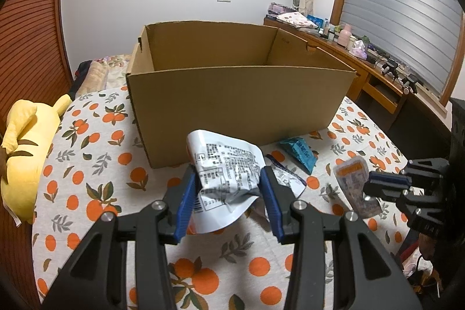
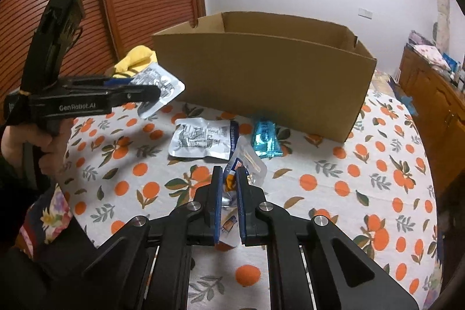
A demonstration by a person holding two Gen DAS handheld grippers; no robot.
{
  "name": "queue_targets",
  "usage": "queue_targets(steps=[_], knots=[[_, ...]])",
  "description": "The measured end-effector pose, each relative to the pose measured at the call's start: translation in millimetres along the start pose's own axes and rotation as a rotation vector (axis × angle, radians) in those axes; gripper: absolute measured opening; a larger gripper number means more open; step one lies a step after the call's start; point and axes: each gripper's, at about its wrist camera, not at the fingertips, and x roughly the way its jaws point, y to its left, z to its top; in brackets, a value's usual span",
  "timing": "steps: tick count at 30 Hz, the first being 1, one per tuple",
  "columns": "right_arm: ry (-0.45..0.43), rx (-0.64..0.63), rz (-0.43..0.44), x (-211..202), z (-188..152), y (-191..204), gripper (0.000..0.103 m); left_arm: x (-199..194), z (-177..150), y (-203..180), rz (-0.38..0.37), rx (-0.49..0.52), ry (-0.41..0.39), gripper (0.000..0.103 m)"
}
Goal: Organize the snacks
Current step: 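Carry both foil packs over the box and open both tools to release them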
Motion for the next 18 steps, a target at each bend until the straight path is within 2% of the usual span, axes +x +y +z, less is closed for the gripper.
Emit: queue_targets(steps=[8, 18], knots=[[-0.077, -0.046, -0.019, -22.1, 28.1, 1.7, 0.006, -14.2, 19.4, -11.1, -0.029, 0.021, -0.04, 0.042], [-0.185, -0.119, -0.056, -45.9, 80.0, -5.5, 0.006, -34.1, 72.4, -27.1, -0.049, 0.081, -0.123, 0.042]])
